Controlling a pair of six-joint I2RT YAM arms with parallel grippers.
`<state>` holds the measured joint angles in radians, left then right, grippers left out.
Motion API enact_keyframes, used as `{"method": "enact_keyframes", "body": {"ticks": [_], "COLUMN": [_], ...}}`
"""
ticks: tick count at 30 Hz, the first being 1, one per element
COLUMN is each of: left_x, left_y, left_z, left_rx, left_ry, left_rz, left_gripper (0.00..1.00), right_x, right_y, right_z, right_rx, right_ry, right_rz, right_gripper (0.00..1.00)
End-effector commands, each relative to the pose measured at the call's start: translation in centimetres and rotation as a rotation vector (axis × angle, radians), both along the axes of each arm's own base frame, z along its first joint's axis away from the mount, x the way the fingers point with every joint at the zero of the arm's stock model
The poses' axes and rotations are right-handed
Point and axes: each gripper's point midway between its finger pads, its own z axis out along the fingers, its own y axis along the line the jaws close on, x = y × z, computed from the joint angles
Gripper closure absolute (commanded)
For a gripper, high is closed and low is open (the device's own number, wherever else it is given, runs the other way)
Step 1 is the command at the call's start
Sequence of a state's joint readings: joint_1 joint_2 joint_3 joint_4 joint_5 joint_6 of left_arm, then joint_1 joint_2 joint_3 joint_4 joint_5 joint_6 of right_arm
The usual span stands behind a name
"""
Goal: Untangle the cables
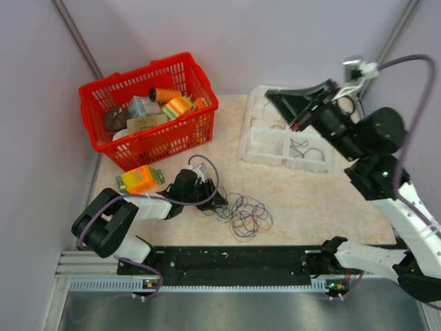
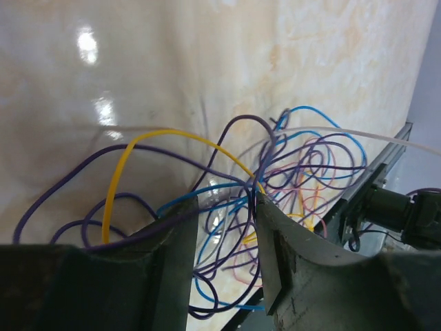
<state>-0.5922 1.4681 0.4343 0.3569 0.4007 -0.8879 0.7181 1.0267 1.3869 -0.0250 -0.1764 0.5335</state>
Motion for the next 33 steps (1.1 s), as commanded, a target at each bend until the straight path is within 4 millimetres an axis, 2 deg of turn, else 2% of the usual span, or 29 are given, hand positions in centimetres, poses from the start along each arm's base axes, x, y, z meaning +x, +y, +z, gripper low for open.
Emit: {"method": "enact_keyframes", "body": {"ticks": [1,2,6,9,12,15,20,22,24,27,33], "left_x": [0.0,-0.2,-0.5,-0.5,-0.3,0.2,1.0,0.9,0.9,1.0,0.7], "left_y": [2.0,2.5,4.4,5.1,5.5,5.5,5.3,5.1,4.9,4.9,4.7], "left_z": [-0.9,-1.4,-2.1,-1.7,-0.8,0.9,3.8,4.7,5.6,6.4,7.2], "left_rx": [0.056,0.072,0.104,0.11,0.127,0.131,0.132,0.124,0.116,0.114,0.083], "left_ry": [-0.049,-0.043,-0.034,-0.054,-0.097,-0.159,-0.241,-0.263,-0.282,-0.304,-0.313], "left_rz": [0.04,0.049,0.078,0.084,0.083,0.06,0.035,0.013,-0.006,-0.018,-0.007], "left_gripper": [0.57,0.57,0.58,0.51,0.44,0.39,0.38,0.35,0.34,0.33,0.3], "right_x": [-1.5,-1.4,-3.5,-5.1,-6.0,-4.2,0.8,2.0,2.5,2.4,4.4], "right_y": [-6.4,-7.8,-14.1,-18.0,-20.3,-20.5,-17.0,-16.3,-16.2,-16.0,-13.1], "right_z": [7.9,9.3,15.0,17.5,18.8,17.5,9.3,7.1,6.9,8.6,9.1], "right_rx": [-0.036,-0.026,0.03,0.058,0.043,-0.025,-0.174,-0.228,-0.251,-0.241,-0.248], "right_ry": [-0.229,-0.246,-0.355,-0.406,-0.451,-0.412,-0.241,-0.213,-0.211,-0.247,-0.26], "right_rz": [-0.256,-0.321,-0.539,-0.665,-0.757,-0.833,-0.818,-0.822,-0.837,-0.836,-0.785], "right_gripper": [1.0,1.0,1.0,1.0,1.0,1.0,1.0,1.0,1.0,1.0,1.0]}}
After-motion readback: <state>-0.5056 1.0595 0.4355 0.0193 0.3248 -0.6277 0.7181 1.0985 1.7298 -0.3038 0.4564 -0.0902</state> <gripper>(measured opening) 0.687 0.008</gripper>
